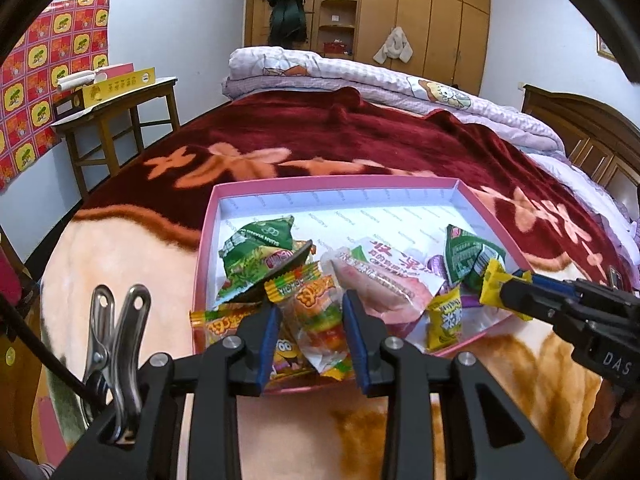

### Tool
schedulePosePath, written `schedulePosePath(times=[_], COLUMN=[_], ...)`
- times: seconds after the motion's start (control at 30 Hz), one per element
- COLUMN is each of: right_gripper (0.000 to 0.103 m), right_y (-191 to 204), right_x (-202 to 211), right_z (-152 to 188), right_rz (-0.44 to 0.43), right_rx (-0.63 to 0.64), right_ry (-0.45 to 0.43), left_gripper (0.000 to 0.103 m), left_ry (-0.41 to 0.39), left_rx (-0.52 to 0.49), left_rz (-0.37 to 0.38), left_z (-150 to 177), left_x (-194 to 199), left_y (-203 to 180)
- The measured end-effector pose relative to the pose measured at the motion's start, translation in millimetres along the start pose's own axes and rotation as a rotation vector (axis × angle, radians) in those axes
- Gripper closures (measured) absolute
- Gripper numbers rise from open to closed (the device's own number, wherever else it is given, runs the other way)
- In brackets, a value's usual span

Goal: Organize snacks
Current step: 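Carry yellow candy and gummy packet into the tray and open both tools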

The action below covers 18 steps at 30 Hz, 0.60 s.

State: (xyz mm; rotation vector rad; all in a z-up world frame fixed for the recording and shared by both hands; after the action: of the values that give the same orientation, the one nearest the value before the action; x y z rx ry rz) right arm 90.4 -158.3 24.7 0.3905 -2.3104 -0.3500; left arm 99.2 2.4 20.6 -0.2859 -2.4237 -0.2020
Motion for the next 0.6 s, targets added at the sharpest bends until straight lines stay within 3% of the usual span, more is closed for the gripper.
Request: schedulePosePath(times=[0.17, 0.5, 0.6], right_gripper=[0.080, 0.080, 0.072], right_y=[-1, -4, -3], right_x=[-3, -10, -9], right_z=[-2, 3, 2], right_rz=[0.018, 0.020, 0.010], right_rx=[0.006, -0.014, -0.022], right_ry=[-0.020, -0.015, -0.020], left_gripper=[0.070, 0.058, 0.055], left_ry=[0.001, 0.013, 0.017], left_rx=[-0.005, -0.021, -0.026], left_rz=[-0.006, -0.007, -0.003], left_z=[-1, 0, 1], left_x=[-1, 0, 1], left_y=[0, -4, -6])
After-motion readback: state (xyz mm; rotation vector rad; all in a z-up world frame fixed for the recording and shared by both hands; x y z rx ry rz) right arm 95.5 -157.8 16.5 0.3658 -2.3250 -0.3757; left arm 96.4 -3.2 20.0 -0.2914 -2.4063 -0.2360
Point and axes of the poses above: each gripper's, at about its wrist camera, not at the fingertips, and x roughly against the way its jaws point, y to its left, z to its underside, the point moved 5 cm from there along -x, roughly the way its jaws point, and after that the axes turned 10 degrees about -x, right-handed, at the moved point
